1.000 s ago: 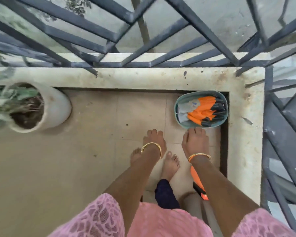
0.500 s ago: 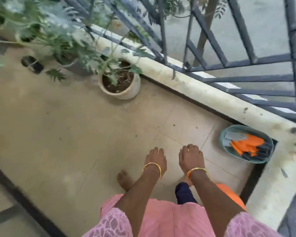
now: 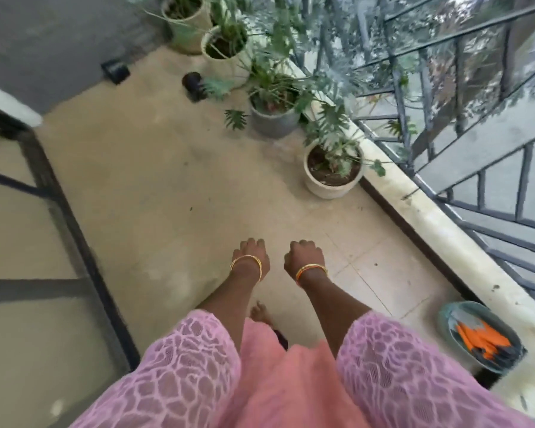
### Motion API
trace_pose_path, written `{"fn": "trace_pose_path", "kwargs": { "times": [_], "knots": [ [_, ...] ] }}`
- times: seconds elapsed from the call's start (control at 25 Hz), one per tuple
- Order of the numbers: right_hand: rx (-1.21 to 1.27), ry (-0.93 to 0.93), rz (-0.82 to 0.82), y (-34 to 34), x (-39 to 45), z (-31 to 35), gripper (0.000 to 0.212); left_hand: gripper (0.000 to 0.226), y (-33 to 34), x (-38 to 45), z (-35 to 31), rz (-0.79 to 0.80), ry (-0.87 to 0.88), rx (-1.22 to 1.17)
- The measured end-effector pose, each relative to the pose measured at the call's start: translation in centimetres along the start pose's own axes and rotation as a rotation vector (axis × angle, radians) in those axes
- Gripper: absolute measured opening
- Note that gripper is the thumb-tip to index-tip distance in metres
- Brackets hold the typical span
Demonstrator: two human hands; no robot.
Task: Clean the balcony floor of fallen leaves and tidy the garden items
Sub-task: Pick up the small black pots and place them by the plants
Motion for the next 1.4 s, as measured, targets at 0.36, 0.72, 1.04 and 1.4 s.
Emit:
{"fn": "trace_pose_path", "kwargs": {
  "times": [0.36, 0.72, 1.04, 1.4],
  "knots": [
    [-0.062, -0.202, -0.216, -8.4, 5.8, 20.4, 0.032, 0.037, -13.7, 2.1, 17.5, -0.18, -0.179, -0.176],
    [-0.128, -0.333, -0.248, -18.3, 22.1, 35.0, 0.03, 0.037, -25.7, 14.7, 28.3, -0.165, -0.215, -0.31],
    [-0.161, -0.312, -0.205, -25.8, 36.1, 44.3, 0.031, 0.037, -35.7, 26.8, 38.5, -0.155, -0.27, -0.436],
    [-0.117, -0.168, -0.144, -31.7, 51.0, 59.4, 0.03, 0.041, -46.3, 39.7, 55.1, -0.078, -0.225, -0.579]
  ]
}}
Point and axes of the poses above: each hand's wrist, its own x-axis towards the middle knuckle, its own y-axis out of the palm, z = x × y, the point moved 9 cm from there along x, towards the middle knuckle, and after that the axes turned 3 degrees about z, right-handed, at the moved point
